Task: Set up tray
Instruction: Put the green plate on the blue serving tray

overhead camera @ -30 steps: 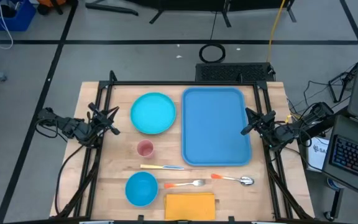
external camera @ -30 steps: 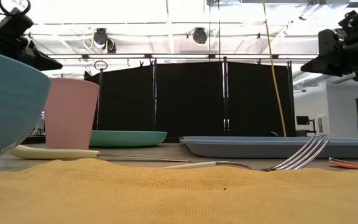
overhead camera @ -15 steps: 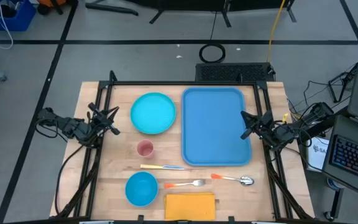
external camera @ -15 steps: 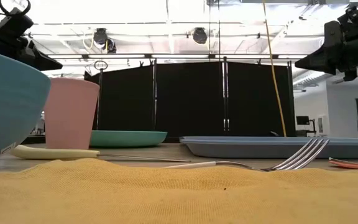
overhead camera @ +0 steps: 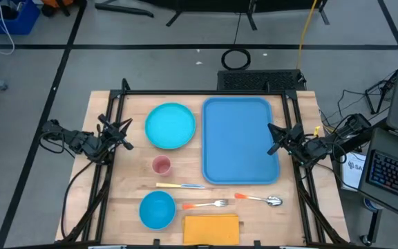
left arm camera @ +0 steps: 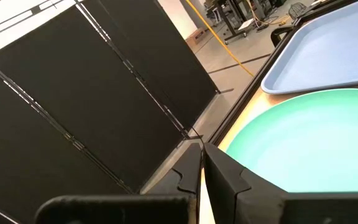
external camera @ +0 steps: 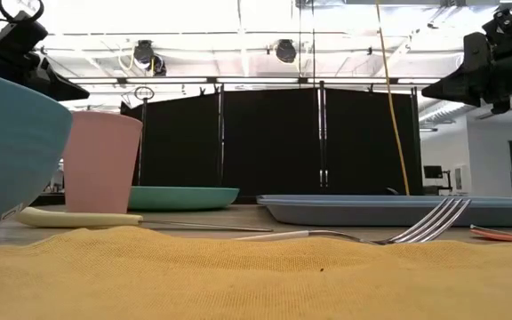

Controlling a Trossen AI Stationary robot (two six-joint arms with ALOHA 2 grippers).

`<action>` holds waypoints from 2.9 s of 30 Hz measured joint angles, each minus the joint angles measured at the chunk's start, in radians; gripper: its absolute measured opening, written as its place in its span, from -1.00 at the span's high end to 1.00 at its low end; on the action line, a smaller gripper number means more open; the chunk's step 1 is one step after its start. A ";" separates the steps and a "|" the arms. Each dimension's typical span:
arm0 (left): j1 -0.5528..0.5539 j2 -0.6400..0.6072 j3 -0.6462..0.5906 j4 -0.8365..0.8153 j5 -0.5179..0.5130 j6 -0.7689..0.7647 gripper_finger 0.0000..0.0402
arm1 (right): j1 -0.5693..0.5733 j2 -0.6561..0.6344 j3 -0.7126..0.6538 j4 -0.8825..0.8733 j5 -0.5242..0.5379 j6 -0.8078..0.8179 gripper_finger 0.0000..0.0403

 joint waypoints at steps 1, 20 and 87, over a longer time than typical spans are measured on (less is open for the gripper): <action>0.000 0.000 0.000 0.000 0.000 0.000 0.88 | 0.000 0.000 0.000 0.000 0.000 -0.001 1.00; 0.000 0.000 0.000 0.031 0.045 0.303 0.88 | 0.000 0.000 0.000 -0.036 -0.188 0.201 1.00; 0.000 0.002 0.000 0.328 0.688 -0.290 0.88 | -0.376 0.684 0.137 0.449 -1.053 -0.001 1.00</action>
